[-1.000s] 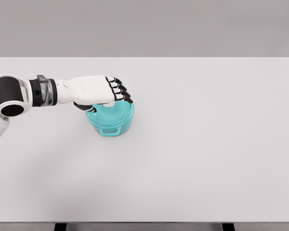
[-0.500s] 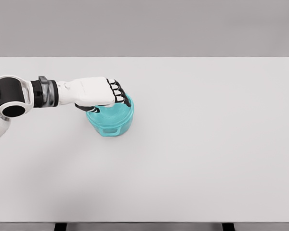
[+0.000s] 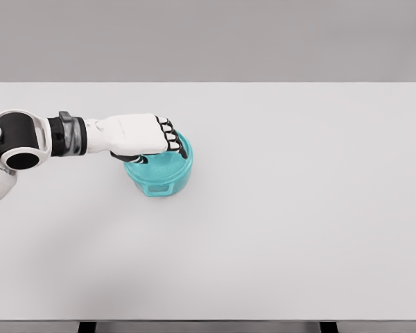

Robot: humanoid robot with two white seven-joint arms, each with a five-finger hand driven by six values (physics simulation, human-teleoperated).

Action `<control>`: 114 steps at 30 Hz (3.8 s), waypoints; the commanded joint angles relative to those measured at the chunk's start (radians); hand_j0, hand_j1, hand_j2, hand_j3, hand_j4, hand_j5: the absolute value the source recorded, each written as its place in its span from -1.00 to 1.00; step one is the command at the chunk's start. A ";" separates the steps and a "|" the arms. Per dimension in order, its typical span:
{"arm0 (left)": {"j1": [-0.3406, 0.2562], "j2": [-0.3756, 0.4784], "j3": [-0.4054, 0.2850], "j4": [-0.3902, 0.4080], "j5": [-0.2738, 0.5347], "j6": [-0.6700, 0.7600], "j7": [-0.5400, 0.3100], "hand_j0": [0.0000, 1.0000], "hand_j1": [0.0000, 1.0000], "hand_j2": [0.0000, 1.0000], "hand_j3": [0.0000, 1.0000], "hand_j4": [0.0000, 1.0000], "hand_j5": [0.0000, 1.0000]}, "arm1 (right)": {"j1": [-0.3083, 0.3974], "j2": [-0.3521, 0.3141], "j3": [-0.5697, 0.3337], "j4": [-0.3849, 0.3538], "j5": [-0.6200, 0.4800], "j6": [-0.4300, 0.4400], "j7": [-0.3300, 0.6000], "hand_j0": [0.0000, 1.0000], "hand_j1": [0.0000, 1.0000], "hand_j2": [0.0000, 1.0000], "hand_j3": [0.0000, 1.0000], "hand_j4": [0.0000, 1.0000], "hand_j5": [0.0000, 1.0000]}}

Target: Open the lid of the pot with left arm

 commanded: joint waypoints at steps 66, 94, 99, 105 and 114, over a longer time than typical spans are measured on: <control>-0.008 0.000 0.013 0.033 -0.009 0.003 0.000 0.11 0.11 0.11 0.11 0.11 0.11 | 0.000 0.000 0.000 0.000 -0.001 0.000 0.000 1.00 1.00 1.00 1.00 1.00 1.00; 0.061 0.376 0.127 0.036 0.247 0.003 0.000 0.06 0.06 0.06 0.06 0.06 0.06 | 0.000 0.000 0.000 0.000 -0.001 0.000 0.000 1.00 1.00 1.00 1.00 1.00 1.00; 0.083 0.376 0.127 0.119 0.236 0.003 0.000 0.06 0.06 0.06 0.06 0.06 0.06 | 0.000 0.000 0.000 0.000 -0.001 0.000 0.000 1.00 1.00 1.00 1.00 1.00 1.00; 0.117 0.371 0.125 0.160 0.228 0.003 0.000 0.06 0.06 0.06 0.06 0.06 0.06 | 0.000 0.000 0.000 0.000 -0.001 0.000 0.000 1.00 1.00 1.00 1.00 1.00 1.00; 0.135 0.374 0.125 0.234 0.210 0.003 0.000 0.06 0.06 0.06 0.06 0.06 0.06 | 0.000 0.000 0.000 0.000 -0.001 0.001 0.000 1.00 1.00 1.00 1.00 1.00 1.00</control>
